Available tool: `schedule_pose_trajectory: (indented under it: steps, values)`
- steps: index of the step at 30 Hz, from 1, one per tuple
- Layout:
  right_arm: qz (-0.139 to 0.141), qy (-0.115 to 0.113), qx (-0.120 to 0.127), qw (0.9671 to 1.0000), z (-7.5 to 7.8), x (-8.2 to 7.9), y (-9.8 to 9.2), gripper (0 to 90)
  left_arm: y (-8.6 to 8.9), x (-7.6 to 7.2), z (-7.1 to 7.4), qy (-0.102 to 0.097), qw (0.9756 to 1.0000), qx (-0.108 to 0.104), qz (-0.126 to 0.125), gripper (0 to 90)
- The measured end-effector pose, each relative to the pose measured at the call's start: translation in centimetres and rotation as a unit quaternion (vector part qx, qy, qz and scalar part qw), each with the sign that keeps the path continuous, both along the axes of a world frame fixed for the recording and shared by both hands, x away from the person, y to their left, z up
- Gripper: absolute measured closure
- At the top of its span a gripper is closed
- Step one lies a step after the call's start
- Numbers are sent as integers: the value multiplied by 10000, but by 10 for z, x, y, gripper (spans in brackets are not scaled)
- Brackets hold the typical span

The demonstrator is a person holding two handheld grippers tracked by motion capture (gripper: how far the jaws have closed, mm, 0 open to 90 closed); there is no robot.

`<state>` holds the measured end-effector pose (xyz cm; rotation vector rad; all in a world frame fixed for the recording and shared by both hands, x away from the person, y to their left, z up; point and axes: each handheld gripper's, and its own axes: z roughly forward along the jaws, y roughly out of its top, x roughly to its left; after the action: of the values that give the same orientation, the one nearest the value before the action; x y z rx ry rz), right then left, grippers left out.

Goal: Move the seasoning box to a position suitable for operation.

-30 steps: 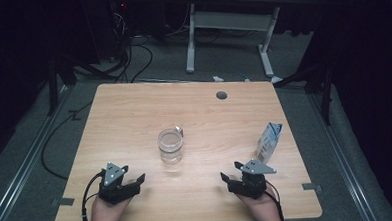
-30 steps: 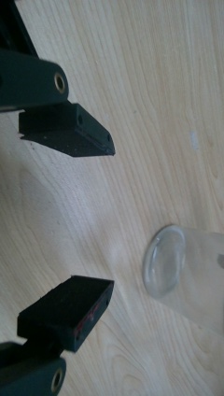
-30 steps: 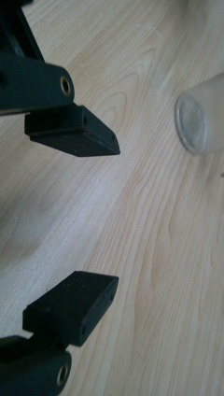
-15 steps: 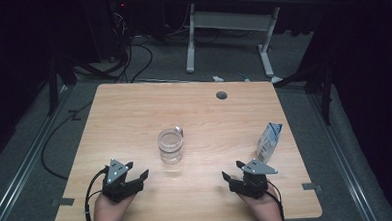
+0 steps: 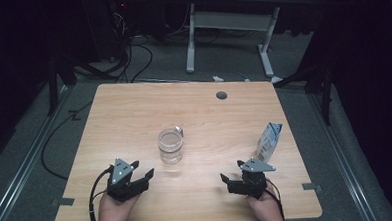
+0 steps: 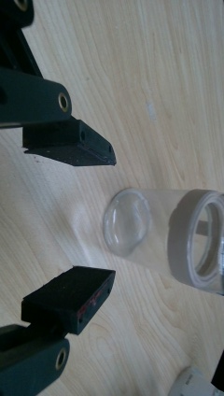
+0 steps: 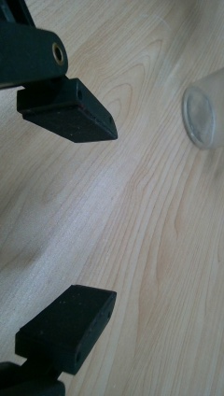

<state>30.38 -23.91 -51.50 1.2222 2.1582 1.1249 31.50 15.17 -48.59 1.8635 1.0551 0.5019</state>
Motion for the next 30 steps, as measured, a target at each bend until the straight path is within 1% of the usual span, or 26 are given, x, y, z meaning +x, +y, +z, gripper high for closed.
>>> schedule_pose_trajectory:
  steps: [3,4,5,6,7,8,9,11,12,13,14,15,18,19,22,25,26,28,30]
  values:
    - [37,-11,-35,10000,-1,1,1,194,-3,6,7,-20,9999,127,17,378]
    - [37,-11,-35,10000,-1,1,1,194,-3,6,7,-20,9999,127,17,378]
    - [47,23,-65,10000,-1,1,3,194,-5,10,13,-32,10000,94,9,379]
    - [73,43,-70,9999,-2,1,4,194,-5,10,13,-32,10000,94,9,379]
    - [78,50,-85,9999,-2,0,4,194,-6,14,20,-112,9999,1,16,382]
    - [78,50,-85,9999,-2,0,4,194,-6,14,20,-112,9999,1,16,384]
    - [110,51,-80,9999,-2,0,5,194,-8,17,28,-158,9999,-54,19,384]
    - [195,67,-52,9998,-2,0,5,194,-10,21,35,-139,9997,-181,-16,384]
    - [195,67,-52,9998,-2,0,5,194,-10,21,35,-139,9997,-181,-16,391]
    - [284,99,-39,9995,-3,0,6,194,-14,24,40,-155,9998,-147,-20,394]
    - [284,99,-39,9995,-3,0,6,194,-14,24,40,-155,9998,-147,-20,395]
    - [288,110,-38,9995,-3,-1,6,194,-18,28,44,-161,9998,-148,-39,396]
    - [298,111,-17,9995,-2,-1,6,193,-21,33,47,-164,9997,-150,-52,407]
    - [313,87,-12,9995,-1,-1,6,194,-23,37,50,-187,9998,-112,-45,408]
    - [333,86,-1,9994,-1,-1,6,193,-26,41,51,-214,9997,-88,-45,409]
    - [358,99,-57,9993,-2,-1,6,193,-30,51,55,-231,9997,-120,-31,419]
    - [358,99,-57,9993,-2,-1,6,193,-30,51,55,-231,9997,-120,-31,425]
    - [341,131,-41,9993,-2,-1,6,193,-34,60,57,-189,9997,-125,-40,428]
    - [342,133,-25,9993,-2,-2,6,192,-38,65,58,-162,9998,-59,-46,434]
